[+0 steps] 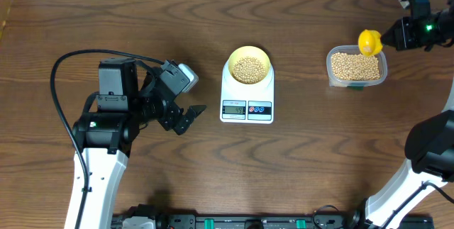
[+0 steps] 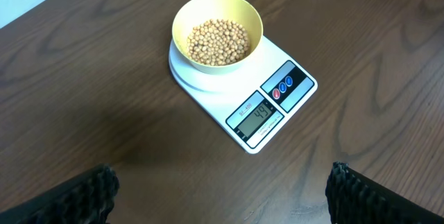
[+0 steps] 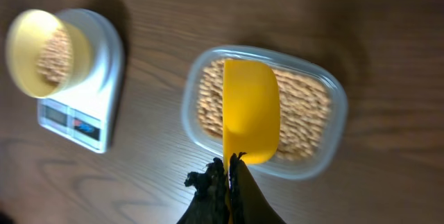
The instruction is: Scoop item into bowl and weigh 50g on scale
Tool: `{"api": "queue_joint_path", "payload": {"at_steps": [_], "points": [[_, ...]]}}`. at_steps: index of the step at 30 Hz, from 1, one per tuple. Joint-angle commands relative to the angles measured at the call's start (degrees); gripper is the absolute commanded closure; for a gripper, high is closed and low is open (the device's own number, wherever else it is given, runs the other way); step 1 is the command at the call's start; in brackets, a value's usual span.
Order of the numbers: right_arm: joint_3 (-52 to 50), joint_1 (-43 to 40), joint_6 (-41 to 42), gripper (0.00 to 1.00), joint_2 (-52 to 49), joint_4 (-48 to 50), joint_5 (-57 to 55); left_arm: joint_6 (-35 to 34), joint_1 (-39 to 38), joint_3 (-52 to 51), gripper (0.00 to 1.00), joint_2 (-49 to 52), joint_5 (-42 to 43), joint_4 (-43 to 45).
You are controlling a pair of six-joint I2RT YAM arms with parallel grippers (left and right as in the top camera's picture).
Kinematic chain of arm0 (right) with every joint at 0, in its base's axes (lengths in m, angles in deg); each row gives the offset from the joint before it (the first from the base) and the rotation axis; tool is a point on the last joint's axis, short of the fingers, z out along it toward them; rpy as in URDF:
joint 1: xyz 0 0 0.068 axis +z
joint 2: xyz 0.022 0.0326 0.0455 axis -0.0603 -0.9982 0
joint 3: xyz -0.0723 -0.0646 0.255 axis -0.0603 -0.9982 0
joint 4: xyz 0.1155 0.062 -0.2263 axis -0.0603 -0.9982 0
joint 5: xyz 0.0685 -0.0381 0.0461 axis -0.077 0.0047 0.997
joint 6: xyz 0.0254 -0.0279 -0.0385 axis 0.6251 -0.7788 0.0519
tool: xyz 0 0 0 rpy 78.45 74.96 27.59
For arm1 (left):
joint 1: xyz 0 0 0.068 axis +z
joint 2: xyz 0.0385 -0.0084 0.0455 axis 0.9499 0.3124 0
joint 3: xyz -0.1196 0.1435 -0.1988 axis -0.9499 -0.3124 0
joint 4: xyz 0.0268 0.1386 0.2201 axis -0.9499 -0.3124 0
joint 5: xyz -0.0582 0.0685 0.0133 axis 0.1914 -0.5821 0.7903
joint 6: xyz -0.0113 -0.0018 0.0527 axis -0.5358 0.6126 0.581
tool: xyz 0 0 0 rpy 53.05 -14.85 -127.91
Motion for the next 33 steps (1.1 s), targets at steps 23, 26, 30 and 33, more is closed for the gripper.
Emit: {"api": "queue_joint_path", "payload": {"at_steps": [23, 26, 30, 33], "points": [[-1.2, 16.4, 8.7, 0.99, 0.8, 1.4, -34.4, 0.3, 0.2, -0.1, 0.02, 0.2, 0.7, 0.0], [-1.2, 17.0, 12.1, 0.99, 0.8, 0.3, -37.9, 0.3, 0.2, -0.1, 0.02, 0.2, 0.7, 0.0], [-1.2, 17.1, 17.1, 0.99, 0.8, -0.5, -38.0, 0.3, 0.2, -0.1, 0.02, 0.2, 0.7, 0.0], [-1.2, 17.0, 21.1, 0.99, 0.8, 0.0, -35.4, 0.3, 0.2, -0.1, 0.03, 0.2, 0.7, 0.0]]}}
